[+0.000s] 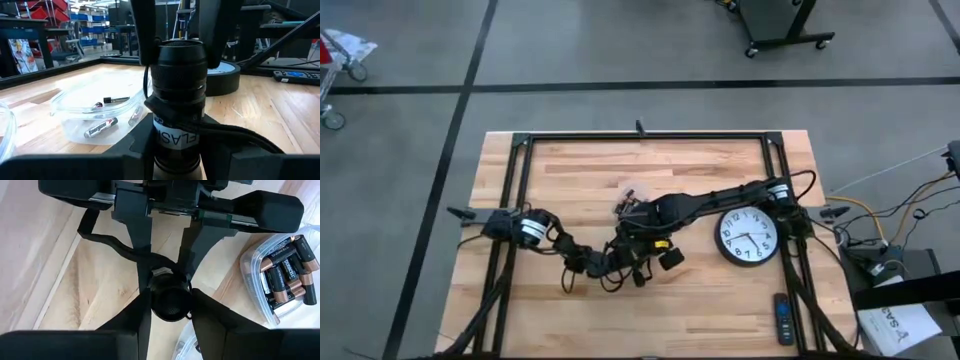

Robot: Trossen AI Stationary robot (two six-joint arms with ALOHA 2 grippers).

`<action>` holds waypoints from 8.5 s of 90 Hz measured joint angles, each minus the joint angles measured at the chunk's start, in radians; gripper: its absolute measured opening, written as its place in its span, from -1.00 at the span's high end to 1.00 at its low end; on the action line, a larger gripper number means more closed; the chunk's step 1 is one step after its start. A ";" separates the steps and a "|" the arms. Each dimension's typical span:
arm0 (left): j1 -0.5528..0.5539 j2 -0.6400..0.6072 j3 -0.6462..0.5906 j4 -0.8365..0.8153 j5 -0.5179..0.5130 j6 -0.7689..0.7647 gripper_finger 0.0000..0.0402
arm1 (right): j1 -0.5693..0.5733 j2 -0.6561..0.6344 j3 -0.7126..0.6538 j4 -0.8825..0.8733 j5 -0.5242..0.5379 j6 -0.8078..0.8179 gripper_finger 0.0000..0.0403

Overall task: Insert battery
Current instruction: Close the black flashlight cover

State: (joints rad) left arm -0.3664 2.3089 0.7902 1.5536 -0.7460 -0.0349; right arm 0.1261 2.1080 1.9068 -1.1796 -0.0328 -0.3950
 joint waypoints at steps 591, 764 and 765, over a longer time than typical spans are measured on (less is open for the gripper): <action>0.000 0.000 0.000 -0.007 0.022 0.011 0.54 | -0.018 -0.038 -0.076 0.105 -0.053 0.869 0.35; -0.004 0.001 -0.001 -0.005 0.022 0.042 0.54 | -0.018 -0.018 -0.131 0.191 -0.066 -0.008 0.57; -0.004 0.001 -0.002 -0.005 0.021 0.042 0.54 | -0.019 -0.018 -0.132 0.191 -0.068 -0.009 0.57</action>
State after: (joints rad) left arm -0.3702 2.3096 0.7887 1.5486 -0.7246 0.0072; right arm 0.1073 2.0895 1.7752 -0.9883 -0.1008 -0.4036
